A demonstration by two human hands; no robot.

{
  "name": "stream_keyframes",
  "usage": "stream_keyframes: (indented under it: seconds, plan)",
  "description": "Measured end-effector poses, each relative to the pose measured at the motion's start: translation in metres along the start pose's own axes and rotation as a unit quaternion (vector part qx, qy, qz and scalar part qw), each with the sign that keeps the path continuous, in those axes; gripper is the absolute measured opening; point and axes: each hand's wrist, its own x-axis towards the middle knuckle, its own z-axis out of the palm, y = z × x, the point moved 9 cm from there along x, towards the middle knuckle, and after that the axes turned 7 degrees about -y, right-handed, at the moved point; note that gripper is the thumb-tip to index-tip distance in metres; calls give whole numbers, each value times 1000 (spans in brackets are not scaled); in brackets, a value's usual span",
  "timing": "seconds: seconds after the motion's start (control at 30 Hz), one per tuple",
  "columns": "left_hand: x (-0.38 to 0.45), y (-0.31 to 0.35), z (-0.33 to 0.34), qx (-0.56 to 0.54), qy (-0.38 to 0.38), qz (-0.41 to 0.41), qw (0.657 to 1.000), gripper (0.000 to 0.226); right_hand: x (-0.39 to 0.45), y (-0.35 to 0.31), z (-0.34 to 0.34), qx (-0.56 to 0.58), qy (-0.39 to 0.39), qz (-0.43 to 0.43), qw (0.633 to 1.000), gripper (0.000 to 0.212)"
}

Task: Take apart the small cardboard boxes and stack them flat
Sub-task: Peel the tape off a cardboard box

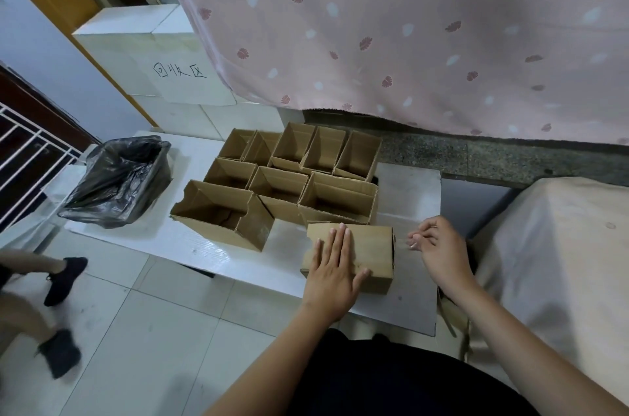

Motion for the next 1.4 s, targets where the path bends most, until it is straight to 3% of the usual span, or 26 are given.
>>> stream_keyframes:
  seconds: [0.1,0.23,0.4,0.5,0.6,0.77,0.97,1.07,1.23,1.4]
  plan:
    - [0,0,2,-5,3,0,1000,82,2,0,1,-33,9,-10,999,19]
    - [-3,0,4,-15,9,-7,1000,81,2,-13,6,-62,-28,-37,997,43]
    - [0,8,4,-28,-6,-9,1000,89,2,-12,17,-35,-78,-14,996,16]
    - [5,16,3,-5,-32,3,999,100,0,-2,20,-12,-76,14,997,12]
    - [7,20,-3,16,-48,5,999,97,-1,4,19,7,-79,45,996,8]
    - [14,25,-13,49,-64,-5,997,101,-7,-10,31,-40,-151,34,987,35]
    - [19,24,-28,71,-61,13,996,119,-15,-18,34,-6,-157,30,987,25]
    - [17,20,-46,28,-27,26,999,121,-15,-34,24,32,-152,9,988,21]
    - [13,16,-66,-136,7,56,989,122,-15,-56,11,116,-145,-13,983,22]
    - [11,20,-60,-232,11,77,970,121,-21,-64,4,58,-103,-41,992,30]
